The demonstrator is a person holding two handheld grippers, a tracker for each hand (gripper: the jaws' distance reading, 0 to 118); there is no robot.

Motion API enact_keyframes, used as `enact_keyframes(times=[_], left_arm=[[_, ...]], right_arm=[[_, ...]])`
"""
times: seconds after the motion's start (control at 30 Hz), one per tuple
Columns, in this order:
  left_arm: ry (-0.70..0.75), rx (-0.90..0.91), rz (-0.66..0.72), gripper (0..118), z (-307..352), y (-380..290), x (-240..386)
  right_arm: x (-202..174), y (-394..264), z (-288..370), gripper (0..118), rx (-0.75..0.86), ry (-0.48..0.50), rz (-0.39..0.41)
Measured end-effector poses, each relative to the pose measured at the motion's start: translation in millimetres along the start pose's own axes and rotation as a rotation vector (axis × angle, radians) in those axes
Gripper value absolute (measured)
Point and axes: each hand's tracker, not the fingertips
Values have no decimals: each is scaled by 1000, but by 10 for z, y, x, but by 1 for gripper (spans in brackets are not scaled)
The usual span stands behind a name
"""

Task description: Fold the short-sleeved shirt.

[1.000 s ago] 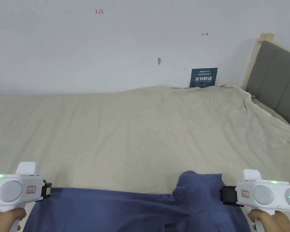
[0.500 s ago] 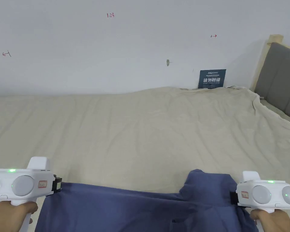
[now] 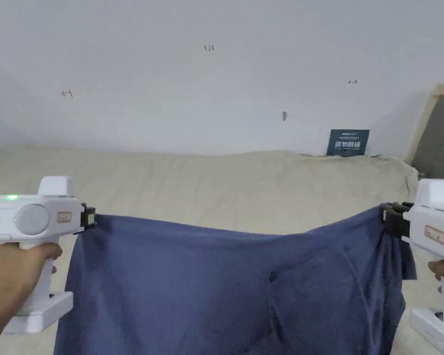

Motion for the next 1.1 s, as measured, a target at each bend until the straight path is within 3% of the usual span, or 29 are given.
enact_keyframes(times=[0.27, 0.5, 0.7, 0.87, 1.1], left_arm=[[42, 161, -6, 0, 504, 839, -192], [82, 257, -20, 0, 624, 1625, -148], [122, 309, -28, 0, 616, 2109, -40], [115, 311, -31, 0, 461, 2026, -23], [124, 202, -41, 0, -49, 1295, -71]], right_arm=[[-74, 903, 234, 2, 146, 5, 52], [4, 1726, 35, 2, 223, -23, 47], [109, 2194, -216, 2, 276, -41, -8], [-46, 2082, -171, 2, 289, -26, -31], [-1, 1418, -507, 2, 202, -1, -20]])
